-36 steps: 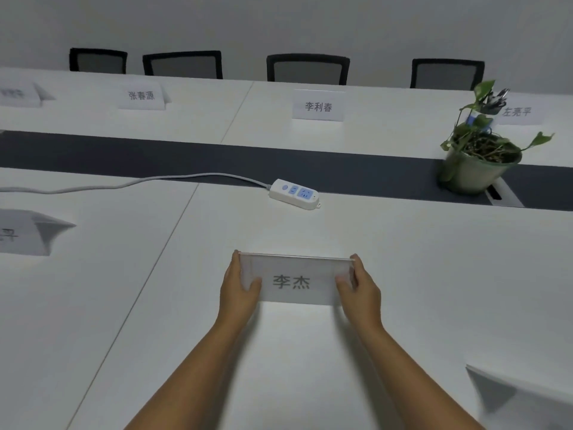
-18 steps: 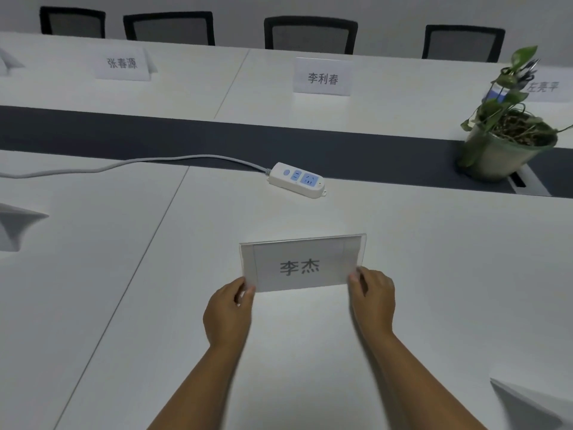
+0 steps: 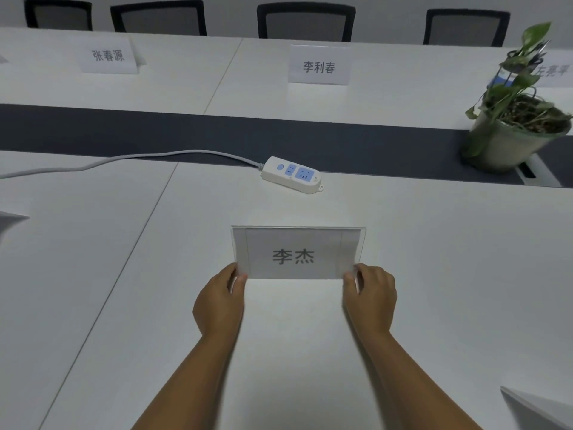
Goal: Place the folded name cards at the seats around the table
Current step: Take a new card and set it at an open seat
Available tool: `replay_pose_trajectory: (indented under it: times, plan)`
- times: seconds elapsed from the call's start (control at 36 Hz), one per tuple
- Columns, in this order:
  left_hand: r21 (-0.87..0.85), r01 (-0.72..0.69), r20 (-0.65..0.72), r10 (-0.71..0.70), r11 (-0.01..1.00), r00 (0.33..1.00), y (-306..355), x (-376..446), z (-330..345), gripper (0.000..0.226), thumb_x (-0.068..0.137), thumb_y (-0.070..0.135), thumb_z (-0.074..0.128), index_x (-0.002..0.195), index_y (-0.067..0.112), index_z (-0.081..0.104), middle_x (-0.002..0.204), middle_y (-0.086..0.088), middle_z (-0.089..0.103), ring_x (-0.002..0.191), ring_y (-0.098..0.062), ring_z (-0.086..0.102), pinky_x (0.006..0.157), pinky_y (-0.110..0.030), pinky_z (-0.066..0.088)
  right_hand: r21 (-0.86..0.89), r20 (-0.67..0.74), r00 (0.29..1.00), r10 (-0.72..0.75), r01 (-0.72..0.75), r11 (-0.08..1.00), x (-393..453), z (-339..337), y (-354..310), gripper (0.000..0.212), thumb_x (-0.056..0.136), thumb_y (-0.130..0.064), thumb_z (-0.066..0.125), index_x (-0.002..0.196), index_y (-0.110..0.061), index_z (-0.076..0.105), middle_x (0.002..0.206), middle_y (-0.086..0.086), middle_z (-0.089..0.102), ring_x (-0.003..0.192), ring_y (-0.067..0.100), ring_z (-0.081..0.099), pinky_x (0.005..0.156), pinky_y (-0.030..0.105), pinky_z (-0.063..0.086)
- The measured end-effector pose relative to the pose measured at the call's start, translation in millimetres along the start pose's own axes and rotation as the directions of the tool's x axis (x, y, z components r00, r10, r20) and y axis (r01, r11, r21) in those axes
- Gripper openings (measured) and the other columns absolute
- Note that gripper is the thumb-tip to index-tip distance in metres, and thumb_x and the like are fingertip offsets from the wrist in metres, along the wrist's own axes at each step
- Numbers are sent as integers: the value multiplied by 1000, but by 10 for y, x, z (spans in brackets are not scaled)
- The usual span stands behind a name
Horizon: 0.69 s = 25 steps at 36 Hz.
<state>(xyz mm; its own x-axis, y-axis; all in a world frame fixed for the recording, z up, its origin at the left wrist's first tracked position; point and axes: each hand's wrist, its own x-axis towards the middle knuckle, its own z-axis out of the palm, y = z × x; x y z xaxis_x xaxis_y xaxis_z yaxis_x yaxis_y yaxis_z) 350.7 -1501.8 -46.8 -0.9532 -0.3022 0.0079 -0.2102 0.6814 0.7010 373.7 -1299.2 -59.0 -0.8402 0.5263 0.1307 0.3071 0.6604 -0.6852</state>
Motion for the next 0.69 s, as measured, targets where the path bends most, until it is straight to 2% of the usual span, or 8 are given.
replay_pose_trajectory:
  times: [0.06, 0.11, 0.22, 0.33, 0.39, 0.44, 0.56, 0.69]
  plan:
    - [-9, 7, -5, -7, 1000, 1000, 12, -2, 8, 18, 88, 22, 51, 99, 16, 64, 93, -4, 70, 76, -15, 52, 61, -26, 34, -7, -10, 1000, -4, 4, 1000, 13, 18, 30, 18, 82, -13, 59, 95, -2, 65, 90, 17, 68, 97, 37, 53, 80, 43, 43]
    - [-13, 12, -10, -12, 1000, 1000, 15, -8, 5, 20, 88, 22, 51, 103, 14, 63, 97, -6, 70, 78, -15, 51, 65, -26, 35, -19, -23, 999, -25, 24, 1000, 19, 32, 52, 20, 83, -17, 55, 94, -3, 66, 86, 17, 68, 95, 37, 54, 77, 43, 44]
    - [-19, 32, -20, -32, 999, 999, 34, -13, 10, 25, 89, 22, 50, 108, 12, 61, 104, -8, 68, 89, -24, 59, 69, -26, 35, -34, -46, 997, -63, 62, 998, 25, 36, 42, 30, 78, -18, 45, 91, -3, 68, 81, 17, 69, 87, 41, 56, 71, 44, 45]
    - [-13, 20, -23, -20, 1000, 1000, 32, -14, 8, 22, 89, 21, 50, 104, 12, 62, 98, -8, 69, 77, -14, 49, 62, -25, 34, -57, -46, 997, -64, 62, 996, 28, 45, 45, 32, 80, -20, 44, 96, -5, 67, 82, 17, 69, 88, 40, 56, 72, 43, 43]
    - [-10, 12, -24, -13, 1000, 1000, 33, -15, 8, 21, 89, 21, 49, 101, 10, 62, 94, -9, 68, 75, -14, 48, 55, -24, 33, -53, -48, 997, -52, 50, 997, 28, 54, 56, 25, 83, -17, 50, 98, -5, 67, 83, 17, 69, 89, 40, 55, 73, 42, 42]
    - [-6, 17, -27, -17, 1000, 999, 30, -14, 17, 21, 89, 21, 49, 101, 10, 62, 93, -8, 68, 74, -15, 48, 56, -25, 33, -44, -37, 999, -35, 33, 998, 30, 59, 61, 20, 83, -11, 57, 100, -6, 67, 85, 17, 68, 92, 39, 54, 75, 40, 39]
    - [21, 34, -17, -34, 999, 999, -23, 7, 48, 18, 90, 23, 48, 97, 13, 62, 89, -7, 68, 72, -20, 53, 60, -27, 36, -30, -22, 1000, -11, 11, 999, 28, 42, 39, 17, 84, -10, 57, 96, -5, 67, 89, 17, 67, 97, 37, 52, 76, 35, 34]
    - [38, 33, 3, -34, 999, 999, -53, 23, 70, 23, 90, 26, 46, 104, 17, 61, 93, -6, 69, 79, -23, 58, 62, -27, 37, -29, -42, 999, -29, 28, 999, 19, 37, 29, 25, 80, -20, 49, 89, -6, 68, 83, 15, 68, 90, 37, 55, 73, 41, 43]
